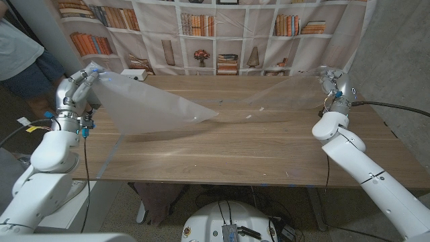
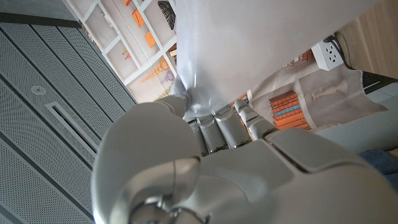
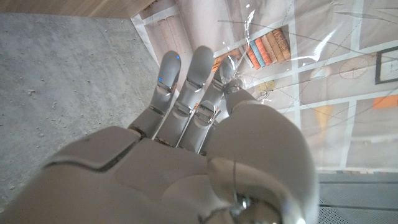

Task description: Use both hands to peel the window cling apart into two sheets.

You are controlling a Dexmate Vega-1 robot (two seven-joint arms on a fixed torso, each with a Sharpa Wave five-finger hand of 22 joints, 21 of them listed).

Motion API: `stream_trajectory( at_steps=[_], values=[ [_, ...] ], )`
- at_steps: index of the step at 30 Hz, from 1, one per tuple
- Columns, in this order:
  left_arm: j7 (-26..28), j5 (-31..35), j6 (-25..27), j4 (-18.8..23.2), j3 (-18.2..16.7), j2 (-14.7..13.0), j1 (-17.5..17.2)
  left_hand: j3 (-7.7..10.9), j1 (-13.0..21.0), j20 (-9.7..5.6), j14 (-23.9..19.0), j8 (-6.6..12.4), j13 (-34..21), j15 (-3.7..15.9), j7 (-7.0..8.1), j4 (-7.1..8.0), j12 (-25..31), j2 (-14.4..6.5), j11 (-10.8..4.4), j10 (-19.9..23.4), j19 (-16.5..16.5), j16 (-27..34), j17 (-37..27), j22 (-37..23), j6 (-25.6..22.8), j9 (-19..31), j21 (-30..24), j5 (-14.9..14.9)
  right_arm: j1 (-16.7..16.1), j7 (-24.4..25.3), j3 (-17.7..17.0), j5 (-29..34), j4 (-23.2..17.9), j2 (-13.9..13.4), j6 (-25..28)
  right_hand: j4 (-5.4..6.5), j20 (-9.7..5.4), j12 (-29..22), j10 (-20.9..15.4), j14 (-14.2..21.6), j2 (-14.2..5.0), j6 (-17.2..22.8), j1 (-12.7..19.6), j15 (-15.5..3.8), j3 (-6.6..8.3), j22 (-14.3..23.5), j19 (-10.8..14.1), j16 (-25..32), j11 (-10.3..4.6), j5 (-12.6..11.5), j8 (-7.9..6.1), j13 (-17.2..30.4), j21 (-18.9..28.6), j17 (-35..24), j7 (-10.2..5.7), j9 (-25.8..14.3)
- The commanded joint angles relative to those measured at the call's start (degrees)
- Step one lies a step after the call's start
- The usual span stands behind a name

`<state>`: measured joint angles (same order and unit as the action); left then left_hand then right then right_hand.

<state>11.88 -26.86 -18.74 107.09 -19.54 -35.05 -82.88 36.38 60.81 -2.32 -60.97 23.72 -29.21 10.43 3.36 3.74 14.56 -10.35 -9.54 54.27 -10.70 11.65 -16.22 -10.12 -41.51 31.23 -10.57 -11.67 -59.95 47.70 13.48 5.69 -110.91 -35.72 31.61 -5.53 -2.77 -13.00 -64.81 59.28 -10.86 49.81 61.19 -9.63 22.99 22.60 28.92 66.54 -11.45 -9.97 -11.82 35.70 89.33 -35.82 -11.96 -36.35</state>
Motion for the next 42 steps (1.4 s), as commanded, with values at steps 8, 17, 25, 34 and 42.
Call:
stream_trajectory(
  at_steps=[8,17,25,34,42],
  values=[
    [-0.4,0.5,0.4,0.5,-2.1,1.2,-1.7,0.64,-0.2,0.95,0.5,-0.30,-0.1,2.39,-0.26,-0.09,0.0,-0.1,0.17,-0.7,2.6,0.3,-0.1,0.1,0.1,0.3,0.7,0.1,-0.4,0.7,-1.2,-1.1,-0.5,0.2,1.9,-0.13,-9.09,-0.4,-0.2,0.4,0.07,0.5,-0.6,-3.45,0.09,0.1,0.2,0.4,0.11,-0.3,-0.28,0.4,0.3,-0.2,-0.02,-0.2],
    [-0.2,0.9,0.2,0.8,-2.1,2.3,-2.2,0.70,-0.2,1.53,0.8,-0.52,0.1,2.32,-0.30,-0.11,0.0,0.0,0.20,-0.6,2.3,0.4,-0.1,0.1,0.0,0.3,0.1,0.1,-0.7,0.6,-1.7,-1.9,-0.6,0.1,2.3,-0.13,-9.09,-0.4,-0.2,0.4,0.09,0.4,-0.6,-3.46,0.09,0.1,0.2,0.4,0.12,-0.3,-0.25,0.3,0.4,-0.3,-0.04,-0.2],
    [-0.1,1.2,0.3,1.1,-2.7,2.7,-2.7,0.72,-0.2,1.09,0.8,-0.71,0.3,2.46,-0.16,-0.23,0.0,0.0,0.09,-0.5,0.1,0.6,-0.1,0.0,-0.3,0.1,-1.0,0.1,-1.0,0.5,-1.7,-2.1,-0.8,-0.3,2.4,-0.10,-9.08,-0.4,-0.2,0.4,0.08,0.5,-0.6,-3.46,0.10,0.1,0.2,0.5,0.12,-0.3,-0.32,0.3,0.3,-0.3,-0.02,-0.2],
    [-0.1,1.5,1.1,1.6,-4.4,2.8,-3.9,0.70,-0.5,1.00,1.3,-1.16,0.3,2.23,-0.46,0.05,-0.1,0.1,0.43,-0.9,-2.5,0.5,0.1,-0.1,-0.1,0.0,-1.9,0.2,-1.0,0.8,-1.9,-2.2,-1.0,-0.3,3.0,-0.09,-9.09,-0.4,-0.2,0.3,0.08,0.5,-0.6,-3.45,0.10,0.1,0.1,0.4,0.13,-0.3,-0.24,0.3,0.3,-0.2,-0.03,-0.1],
    [-0.3,2.1,1.0,0.9,-4.4,3.3,-3.8,0.82,-0.7,0.61,1.7,-1.57,0.5,2.17,-1.11,0.34,-0.2,0.1,0.72,-1.2,-4.8,0.3,0.3,-0.1,0.0,0.0,-2.6,0.1,-1.3,1.2,-2.3,-2.5,-1.1,-0.1,3.1,-0.15,-9.11,-0.4,-0.2,0.4,0.07,0.4,-0.5,-3.45,0.14,0.1,0.2,0.5,0.12,-0.3,-0.22,0.3,0.3,-0.3,-0.03,-0.1]
  ],
)
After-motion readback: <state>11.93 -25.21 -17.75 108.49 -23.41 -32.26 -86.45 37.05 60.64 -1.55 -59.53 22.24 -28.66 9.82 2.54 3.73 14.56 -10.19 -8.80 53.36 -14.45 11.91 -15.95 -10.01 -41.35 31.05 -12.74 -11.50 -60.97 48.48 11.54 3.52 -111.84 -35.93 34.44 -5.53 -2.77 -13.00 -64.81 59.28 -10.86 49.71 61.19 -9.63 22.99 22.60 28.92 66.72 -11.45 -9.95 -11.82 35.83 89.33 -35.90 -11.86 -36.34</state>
